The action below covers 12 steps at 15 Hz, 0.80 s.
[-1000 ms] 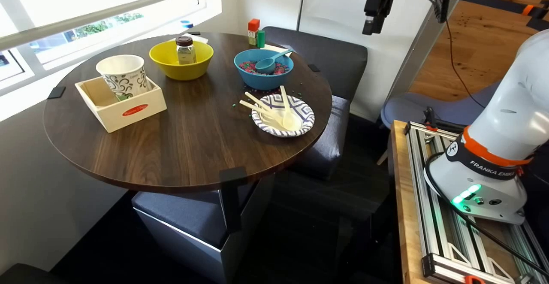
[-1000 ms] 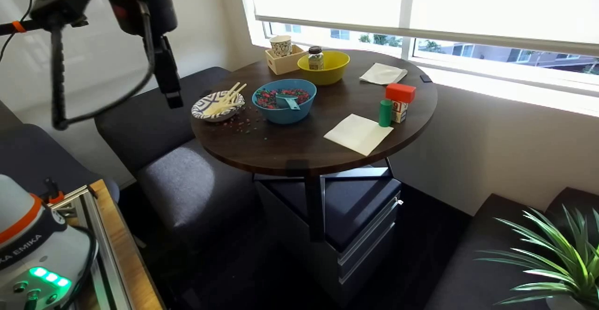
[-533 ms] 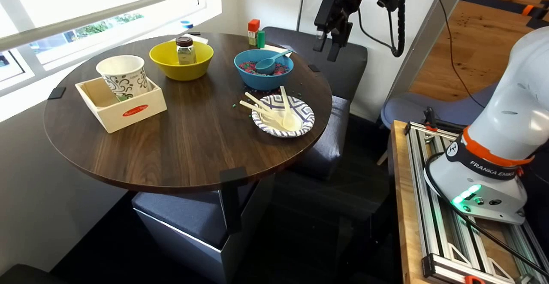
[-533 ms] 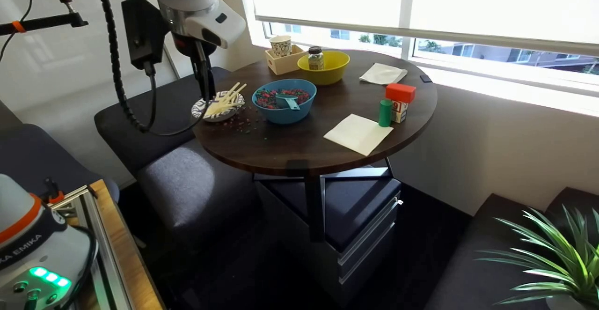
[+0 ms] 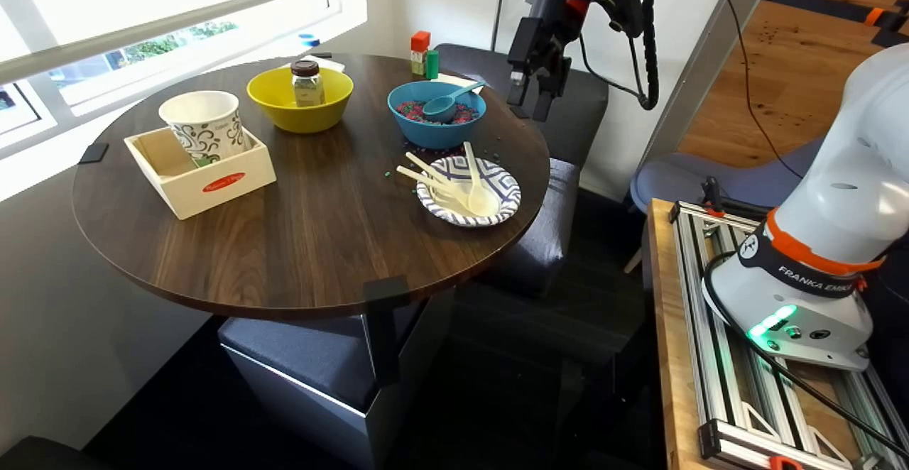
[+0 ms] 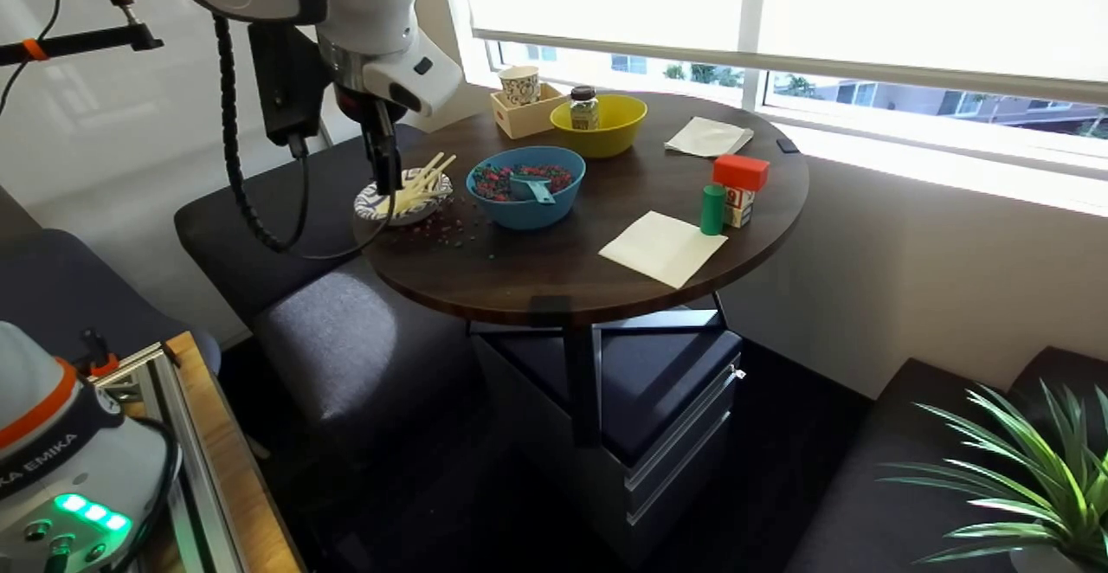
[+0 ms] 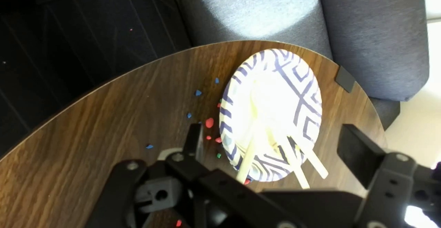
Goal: Put the black and white bowl on top of the coffee cup.
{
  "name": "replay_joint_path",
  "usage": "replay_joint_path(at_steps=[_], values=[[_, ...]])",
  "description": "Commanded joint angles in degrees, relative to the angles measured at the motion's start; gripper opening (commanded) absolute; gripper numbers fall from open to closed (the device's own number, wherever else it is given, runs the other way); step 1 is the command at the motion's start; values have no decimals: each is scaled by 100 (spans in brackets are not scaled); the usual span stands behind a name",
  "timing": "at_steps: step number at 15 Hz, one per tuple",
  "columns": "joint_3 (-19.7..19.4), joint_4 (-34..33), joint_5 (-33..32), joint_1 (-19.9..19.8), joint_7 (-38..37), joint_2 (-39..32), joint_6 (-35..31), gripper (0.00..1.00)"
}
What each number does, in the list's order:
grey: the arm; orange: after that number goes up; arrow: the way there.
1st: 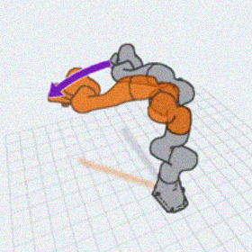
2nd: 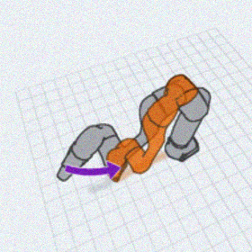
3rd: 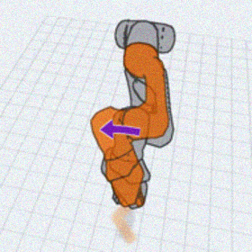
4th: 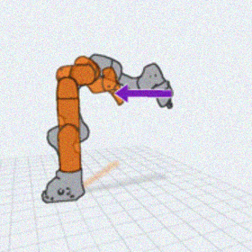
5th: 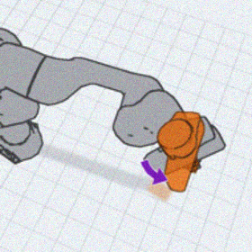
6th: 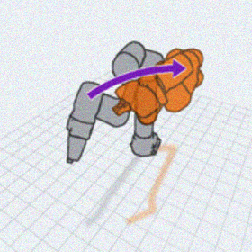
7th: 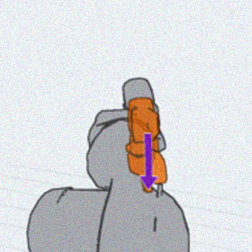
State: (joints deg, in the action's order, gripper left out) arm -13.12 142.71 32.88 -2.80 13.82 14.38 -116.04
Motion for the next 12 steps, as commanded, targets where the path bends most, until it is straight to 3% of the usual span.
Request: replay_joint_path(at_steps=[1,4,8,10,12], values=[[-2,119,992,-109,8,-328,-418,100],[53,117,1598,-177,272,-621,-597,100],[202,108,1646,-178,1078,-920,-808,99],[276,82,1552,-172,1416,-1001,-836,86],[340,60,1520,-165,1694,-1070,-836,65]])
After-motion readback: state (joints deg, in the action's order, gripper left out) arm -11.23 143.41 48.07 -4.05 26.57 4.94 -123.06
